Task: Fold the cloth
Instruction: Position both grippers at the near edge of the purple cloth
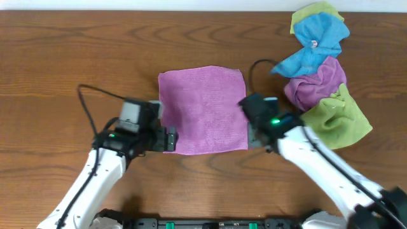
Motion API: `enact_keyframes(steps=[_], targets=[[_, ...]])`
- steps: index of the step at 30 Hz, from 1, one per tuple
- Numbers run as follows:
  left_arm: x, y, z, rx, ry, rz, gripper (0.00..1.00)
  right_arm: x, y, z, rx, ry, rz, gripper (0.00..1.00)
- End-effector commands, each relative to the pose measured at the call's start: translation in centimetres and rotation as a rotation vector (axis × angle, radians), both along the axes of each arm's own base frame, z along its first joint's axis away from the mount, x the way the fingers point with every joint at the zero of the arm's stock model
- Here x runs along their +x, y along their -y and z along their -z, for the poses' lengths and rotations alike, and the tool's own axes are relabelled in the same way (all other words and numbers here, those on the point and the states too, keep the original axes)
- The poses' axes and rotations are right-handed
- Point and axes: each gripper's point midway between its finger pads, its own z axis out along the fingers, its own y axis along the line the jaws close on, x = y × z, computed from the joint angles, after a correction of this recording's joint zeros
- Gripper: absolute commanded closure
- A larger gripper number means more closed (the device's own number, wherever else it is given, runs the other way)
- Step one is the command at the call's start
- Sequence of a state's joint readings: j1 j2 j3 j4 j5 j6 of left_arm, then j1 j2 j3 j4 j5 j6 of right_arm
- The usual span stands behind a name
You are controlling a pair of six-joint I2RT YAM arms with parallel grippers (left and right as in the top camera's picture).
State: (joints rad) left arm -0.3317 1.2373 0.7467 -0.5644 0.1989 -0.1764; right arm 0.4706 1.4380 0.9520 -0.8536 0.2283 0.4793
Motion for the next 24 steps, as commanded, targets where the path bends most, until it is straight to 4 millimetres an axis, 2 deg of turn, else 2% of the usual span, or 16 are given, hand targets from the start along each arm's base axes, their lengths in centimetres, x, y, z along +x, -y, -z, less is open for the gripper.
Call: enact_keyframes(steps=[1, 8, 10, 14, 19, 24], targets=[[1.0, -2.1, -0.9, 0.189, 0.079, -0.056, 0.05, 0.0, -2.7, -0.8, 0.219, -0.048, -0.113, 0.45], [-0.2, -2.0, 0.4, 0.176, 0.023, -0.095, 0.05, -1.3, -5.1, 0.6, 0.369, -0.112, -0.170, 0.43], [-0.5, -1.4, 0.9, 0.147, -0.002, -0.078, 0.04, -1.9, -5.5, 1.4, 0.394, -0.126, -0.178, 0.44], [-1.5, 0.1, 2.3, 0.070, -0.058, -0.037, 0.05, -3.0, -5.2, 3.0, 0.395, -0.156, -0.174, 0.44], [-2.9, -0.3, 4.2, 0.081, -0.117, -0.036, 0.04, -3.8, -4.9, 4.1, 0.391, -0.171, -0.167, 0.45], [-3.4, -0.4, 4.8, 0.069, -0.145, -0.082, 0.00, -3.9, -4.8, 4.8, 0.394, -0.164, -0.164, 0.46]])
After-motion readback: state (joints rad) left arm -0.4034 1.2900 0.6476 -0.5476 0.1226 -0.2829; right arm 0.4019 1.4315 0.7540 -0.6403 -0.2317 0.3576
